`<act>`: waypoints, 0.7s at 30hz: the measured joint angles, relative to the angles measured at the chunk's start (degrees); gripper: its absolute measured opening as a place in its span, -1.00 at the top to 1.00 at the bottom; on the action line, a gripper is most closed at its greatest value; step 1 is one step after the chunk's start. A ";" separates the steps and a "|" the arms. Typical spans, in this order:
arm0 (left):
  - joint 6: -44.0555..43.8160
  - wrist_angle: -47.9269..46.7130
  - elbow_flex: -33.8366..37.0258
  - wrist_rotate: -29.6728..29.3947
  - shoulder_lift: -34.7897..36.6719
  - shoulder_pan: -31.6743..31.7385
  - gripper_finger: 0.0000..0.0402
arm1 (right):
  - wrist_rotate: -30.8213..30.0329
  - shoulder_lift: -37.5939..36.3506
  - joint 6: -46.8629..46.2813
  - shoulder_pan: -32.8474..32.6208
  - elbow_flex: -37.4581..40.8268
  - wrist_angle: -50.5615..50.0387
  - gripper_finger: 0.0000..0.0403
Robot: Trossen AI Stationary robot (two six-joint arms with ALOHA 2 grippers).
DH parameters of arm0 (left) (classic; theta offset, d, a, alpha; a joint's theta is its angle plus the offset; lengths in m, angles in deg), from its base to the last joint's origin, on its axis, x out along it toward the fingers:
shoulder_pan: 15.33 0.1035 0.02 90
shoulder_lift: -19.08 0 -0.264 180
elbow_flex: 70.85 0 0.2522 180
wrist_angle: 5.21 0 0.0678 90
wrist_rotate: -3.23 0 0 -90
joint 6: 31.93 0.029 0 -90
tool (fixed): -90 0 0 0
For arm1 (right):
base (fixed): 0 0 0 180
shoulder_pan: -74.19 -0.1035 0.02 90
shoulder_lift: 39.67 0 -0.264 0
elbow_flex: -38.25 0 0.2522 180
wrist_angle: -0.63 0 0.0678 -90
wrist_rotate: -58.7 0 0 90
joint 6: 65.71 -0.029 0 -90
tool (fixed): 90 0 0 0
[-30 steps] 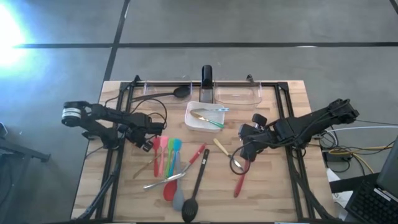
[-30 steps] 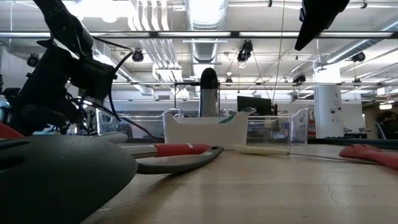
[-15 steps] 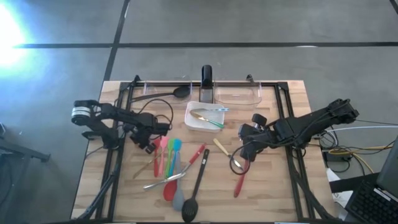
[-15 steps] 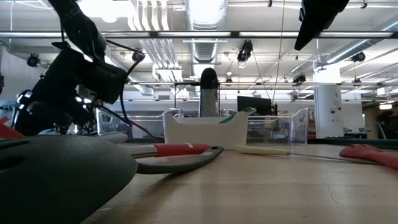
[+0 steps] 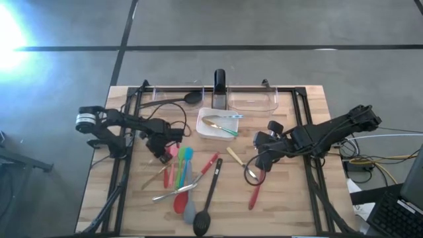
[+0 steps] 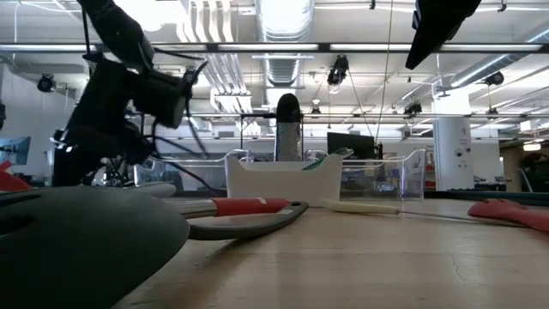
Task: Pick & Place Kitchen Items
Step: Put the orange spatula into the right transparent bin
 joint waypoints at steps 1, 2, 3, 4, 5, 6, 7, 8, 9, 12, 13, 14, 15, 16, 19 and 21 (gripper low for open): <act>1.01 1.30 -0.64 -0.58 0.02 -0.01 0.46 | 0.00 0.00 0.00 0.00 0.00 -0.01 0.87; 1.74 2.91 -1.27 -1.36 0.06 -0.02 0.46 | 0.00 0.00 0.00 0.00 0.00 0.00 0.87; 1.99 4.92 -1.85 -2.36 0.10 -0.02 0.46 | 0.00 0.00 0.00 0.00 0.00 -0.01 0.87; 2.02 6.41 -2.40 -3.62 0.13 -0.03 0.46 | 0.00 0.00 0.00 0.00 0.00 -0.01 0.87; 2.04 7.75 -2.78 -4.70 0.13 -0.02 0.46 | 0.00 0.00 0.00 0.00 0.00 0.00 0.87; 2.16 8.48 -2.80 -5.24 0.13 0.00 0.46 | 0.00 0.00 0.00 0.00 0.00 -0.02 0.87; 2.19 8.69 -2.67 -5.48 0.17 0.00 0.46 | 0.00 0.00 0.00 0.00 0.00 -0.02 0.87; 2.20 8.74 -2.62 -5.65 0.20 -0.02 0.46 | 0.00 0.00 0.00 0.00 0.00 -0.02 0.87; 2.20 8.74 -2.62 -5.72 0.20 -0.02 0.46 | 0.00 0.00 0.00 0.00 0.00 -0.03 0.87; 2.18 8.63 -2.53 -5.99 0.20 -0.04 0.46 | 0.03 0.00 -0.07 0.00 0.00 -0.07 0.87; 2.29 8.47 -2.53 -6.03 0.20 -0.04 0.46 | 0.09 0.00 -0.09 0.00 0.00 -0.11 0.87; 2.52 7.95 -2.45 -6.09 0.20 -0.04 0.45 | 0.24 0.00 -0.09 0.00 0.00 -0.17 0.87; 2.76 7.87 -2.24 -6.19 0.20 -0.04 0.44 | 0.37 0.00 -0.10 0.00 0.00 -0.17 0.87; 3.05 7.79 -1.93 -6.36 0.20 -0.04 0.42 | 0.47 0.00 -0.16 0.00 0.00 -0.19 0.87; 3.09 7.96 -0.65 -6.98 0.24 -0.02 0.31 | 0.57 0.00 -0.24 0.00 0.00 -0.20 0.87; 3.09 7.91 0.24 -8.30 0.24 -0.02 0.22 | 0.55 0.00 -0.19 0.00 0.00 -0.17 0.87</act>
